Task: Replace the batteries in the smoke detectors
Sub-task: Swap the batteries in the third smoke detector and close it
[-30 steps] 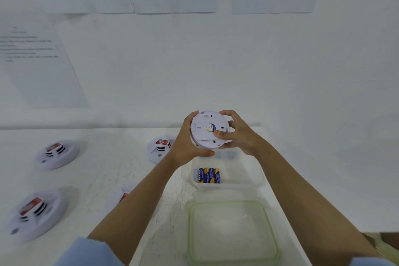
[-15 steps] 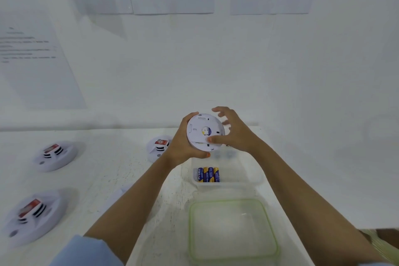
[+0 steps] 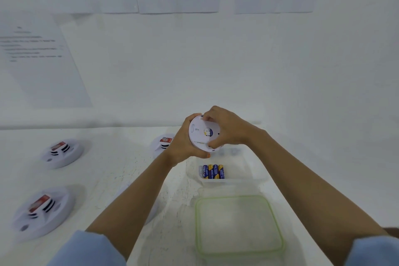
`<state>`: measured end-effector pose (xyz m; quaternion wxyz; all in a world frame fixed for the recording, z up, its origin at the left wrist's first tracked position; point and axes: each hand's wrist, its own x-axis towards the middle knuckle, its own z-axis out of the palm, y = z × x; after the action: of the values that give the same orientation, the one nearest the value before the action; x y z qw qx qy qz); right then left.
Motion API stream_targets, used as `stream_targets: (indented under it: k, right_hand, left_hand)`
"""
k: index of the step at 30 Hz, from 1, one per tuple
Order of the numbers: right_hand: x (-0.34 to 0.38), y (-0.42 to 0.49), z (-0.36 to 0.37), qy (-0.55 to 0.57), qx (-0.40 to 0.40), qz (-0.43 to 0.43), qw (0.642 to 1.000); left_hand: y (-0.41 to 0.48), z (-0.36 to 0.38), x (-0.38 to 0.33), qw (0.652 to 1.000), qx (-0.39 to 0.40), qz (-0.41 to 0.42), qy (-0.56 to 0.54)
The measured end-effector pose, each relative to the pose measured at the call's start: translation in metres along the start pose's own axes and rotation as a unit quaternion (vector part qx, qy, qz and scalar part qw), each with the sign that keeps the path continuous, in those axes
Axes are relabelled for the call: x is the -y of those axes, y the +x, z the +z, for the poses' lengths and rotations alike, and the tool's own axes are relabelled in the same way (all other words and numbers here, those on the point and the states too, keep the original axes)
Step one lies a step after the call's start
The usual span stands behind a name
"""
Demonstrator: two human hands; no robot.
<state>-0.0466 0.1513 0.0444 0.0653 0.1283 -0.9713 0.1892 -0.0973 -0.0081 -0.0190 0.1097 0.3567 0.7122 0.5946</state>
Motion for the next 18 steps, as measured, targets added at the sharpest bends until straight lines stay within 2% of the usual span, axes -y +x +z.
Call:
stream_targets:
  k: [11,18]
  right_hand:
    - [0.009,0.004,-0.005,-0.106,0.05,-0.038,0.992]
    - [0.005,0.005,-0.011,-0.08,0.049,-0.033,0.995]
  left_hand:
    - [-0.003,-0.005,-0.004,0.999,0.035,-0.019,0.008]
    - [-0.001,-0.008,-0.01,0.999,0.027,-0.014,0.014]
